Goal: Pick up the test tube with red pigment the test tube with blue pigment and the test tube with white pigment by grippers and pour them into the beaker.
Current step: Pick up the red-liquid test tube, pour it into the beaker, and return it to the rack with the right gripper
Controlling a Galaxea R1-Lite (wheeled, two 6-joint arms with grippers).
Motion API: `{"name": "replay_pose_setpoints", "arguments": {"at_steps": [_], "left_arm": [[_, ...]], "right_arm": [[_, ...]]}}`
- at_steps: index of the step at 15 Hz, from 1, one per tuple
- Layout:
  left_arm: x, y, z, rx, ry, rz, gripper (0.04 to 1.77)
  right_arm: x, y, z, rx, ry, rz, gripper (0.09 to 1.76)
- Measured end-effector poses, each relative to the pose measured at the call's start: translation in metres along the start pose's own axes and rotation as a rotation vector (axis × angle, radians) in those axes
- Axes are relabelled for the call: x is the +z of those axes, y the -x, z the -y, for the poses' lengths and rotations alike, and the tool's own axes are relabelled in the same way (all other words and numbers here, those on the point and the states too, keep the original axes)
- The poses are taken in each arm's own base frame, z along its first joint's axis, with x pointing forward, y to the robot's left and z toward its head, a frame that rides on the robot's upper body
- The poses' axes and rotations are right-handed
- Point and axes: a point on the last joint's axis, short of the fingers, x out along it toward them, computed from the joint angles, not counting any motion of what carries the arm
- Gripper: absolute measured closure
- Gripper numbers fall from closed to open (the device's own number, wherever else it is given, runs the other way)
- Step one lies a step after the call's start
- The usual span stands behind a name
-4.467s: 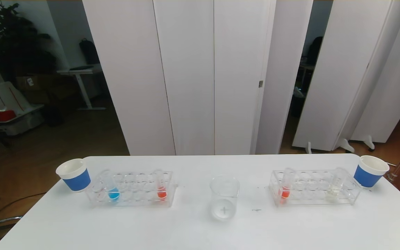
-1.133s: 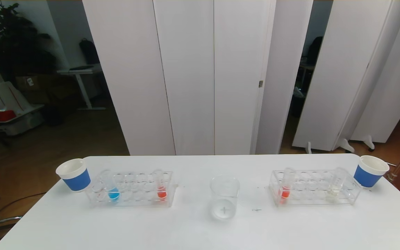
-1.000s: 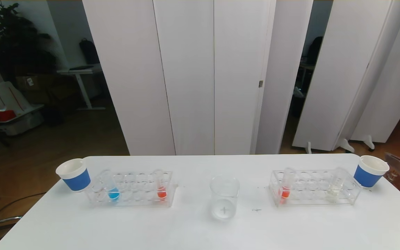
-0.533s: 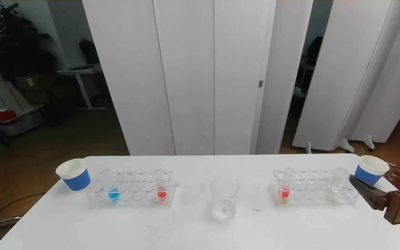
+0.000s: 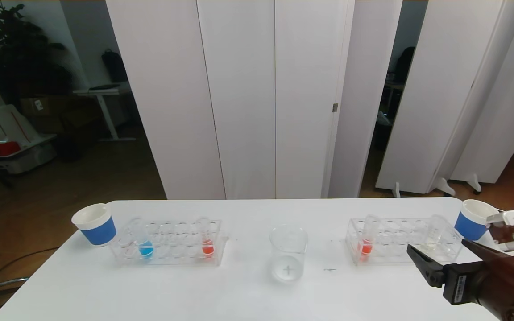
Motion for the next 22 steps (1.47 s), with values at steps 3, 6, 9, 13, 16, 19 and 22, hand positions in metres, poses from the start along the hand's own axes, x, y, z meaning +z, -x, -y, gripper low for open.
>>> {"name": "replay_pose_setpoints", "arguments": {"at_steps": [3, 6, 9, 13, 16, 19, 22], "left_arm": [[0.000, 0.000, 0.000, 0.000, 0.000, 0.000, 0.09], [0.000, 0.000, 0.000, 0.000, 0.000, 0.000, 0.09], [0.000, 0.000, 0.000, 0.000, 0.000, 0.000, 0.09], [0.000, 0.000, 0.000, 0.000, 0.000, 0.000, 0.09], [0.000, 0.000, 0.000, 0.000, 0.000, 0.000, 0.09], [0.000, 0.000, 0.000, 0.000, 0.000, 0.000, 0.09], [0.000, 0.000, 0.000, 0.000, 0.000, 0.000, 0.09]], "right_arm": [[-0.006, -0.015, -0.012, 0.010, 0.003, -0.015, 0.10], [-0.010, -0.033, -0.021, 0.010, 0.008, -0.027, 0.10], [-0.009, -0.049, -0.030, 0.013, 0.005, -0.019, 0.10], [-0.013, -0.074, -0.039, -0.029, 0.004, -0.012, 0.10], [-0.019, -0.091, -0.048, -0.041, -0.007, 0.034, 0.10], [-0.029, -0.103, -0.054, -0.045, 0.004, 0.019, 0.10], [-0.031, -0.112, -0.053, -0.058, 0.005, 0.013, 0.10]]}}
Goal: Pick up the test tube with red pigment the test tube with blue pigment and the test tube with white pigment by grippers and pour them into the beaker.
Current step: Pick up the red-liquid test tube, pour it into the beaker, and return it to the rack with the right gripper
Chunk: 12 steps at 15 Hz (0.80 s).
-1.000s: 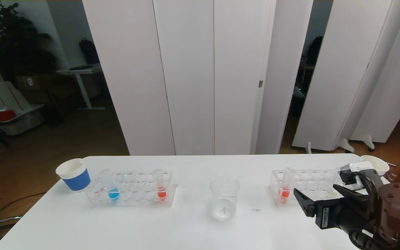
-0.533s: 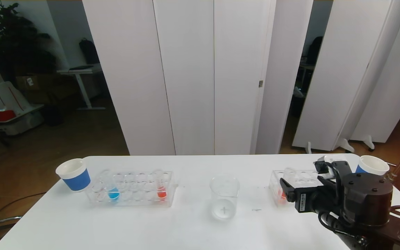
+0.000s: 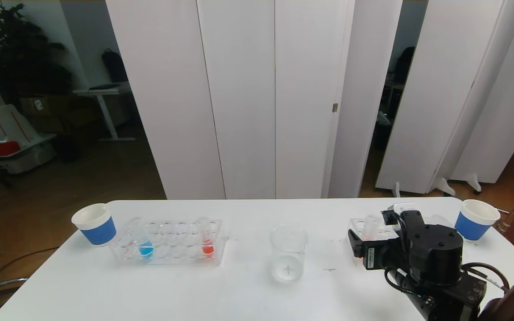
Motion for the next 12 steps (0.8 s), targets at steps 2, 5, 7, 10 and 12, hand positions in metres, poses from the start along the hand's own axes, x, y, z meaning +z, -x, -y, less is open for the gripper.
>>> {"name": "replay_pose_setpoints", "arguments": {"at_steps": [2, 5, 7, 10, 12], "left_arm": [[0.000, 0.000, 0.000, 0.000, 0.000, 0.000, 0.09], [0.000, 0.000, 0.000, 0.000, 0.000, 0.000, 0.09], [0.000, 0.000, 0.000, 0.000, 0.000, 0.000, 0.09], [0.000, 0.000, 0.000, 0.000, 0.000, 0.000, 0.09], [0.000, 0.000, 0.000, 0.000, 0.000, 0.000, 0.09]], "right_arm": [[0.002, -0.007, 0.000, -0.011, -0.001, 0.008, 0.10], [0.005, -0.015, -0.002, -0.016, -0.008, 0.023, 0.10], [0.004, -0.018, -0.003, -0.016, -0.008, 0.023, 0.10], [0.003, -0.022, -0.005, -0.016, -0.007, 0.022, 0.10], [0.003, -0.024, -0.005, -0.020, -0.008, 0.023, 0.10]]}}
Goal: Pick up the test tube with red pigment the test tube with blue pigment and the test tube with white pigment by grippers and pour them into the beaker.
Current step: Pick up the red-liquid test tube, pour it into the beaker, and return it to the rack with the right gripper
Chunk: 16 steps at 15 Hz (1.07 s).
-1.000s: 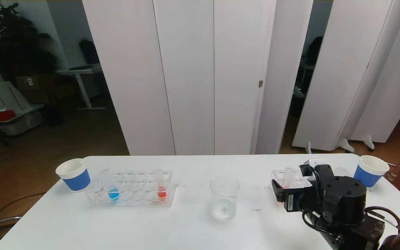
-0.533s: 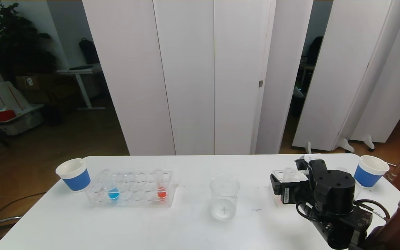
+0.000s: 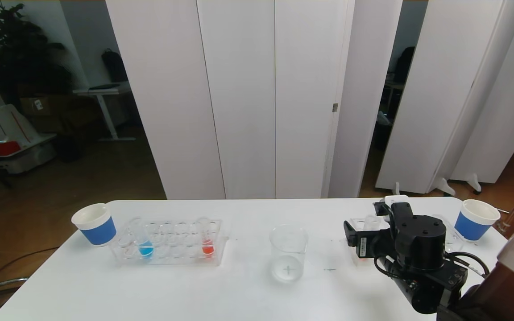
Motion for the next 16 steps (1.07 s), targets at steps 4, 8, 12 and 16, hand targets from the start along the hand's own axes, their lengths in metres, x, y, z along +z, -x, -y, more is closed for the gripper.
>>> {"name": "replay_pose_setpoints", "arguments": {"at_steps": [4, 8, 12, 16], "left_arm": [[0.000, 0.000, 0.000, 0.000, 0.000, 0.000, 0.09], [0.000, 0.000, 0.000, 0.000, 0.000, 0.000, 0.09], [0.000, 0.000, 0.000, 0.000, 0.000, 0.000, 0.09], [0.000, 0.000, 0.000, 0.000, 0.000, 0.000, 0.09]], "right_arm": [[-0.003, -0.004, 0.000, -0.003, 0.013, -0.008, 0.26], [-0.004, -0.008, -0.002, -0.003, 0.015, -0.011, 1.44], [-0.005, -0.010, -0.003, -0.001, 0.012, -0.012, 1.27], [-0.004, -0.011, -0.003, 0.000, 0.008, -0.008, 1.27]]}}
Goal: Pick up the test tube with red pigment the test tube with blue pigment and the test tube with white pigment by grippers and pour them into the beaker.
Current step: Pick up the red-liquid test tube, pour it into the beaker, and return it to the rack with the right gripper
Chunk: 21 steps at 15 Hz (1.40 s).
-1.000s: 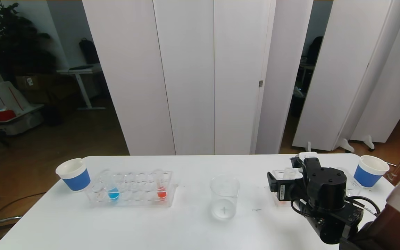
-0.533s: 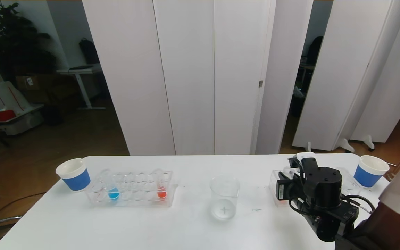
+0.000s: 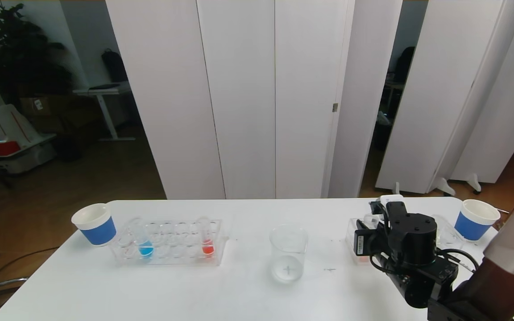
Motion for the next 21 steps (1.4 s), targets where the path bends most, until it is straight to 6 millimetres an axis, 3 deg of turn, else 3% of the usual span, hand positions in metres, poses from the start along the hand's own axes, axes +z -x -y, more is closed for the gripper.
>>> {"name": "replay_pose_setpoints", "arguments": {"at_steps": [8, 17, 21], "left_arm": [[0.000, 0.000, 0.000, 0.000, 0.000, 0.000, 0.09], [0.000, 0.000, 0.000, 0.000, 0.000, 0.000, 0.09], [0.000, 0.000, 0.000, 0.000, 0.000, 0.000, 0.09]], "right_arm": [[0.016, 0.004, 0.001, 0.013, 0.001, -0.004, 1.27], [0.077, 0.028, 0.020, 0.037, -0.041, 0.054, 1.27], [0.113, 0.033, 0.026, 0.073, -0.050, 0.060, 1.27]]}}
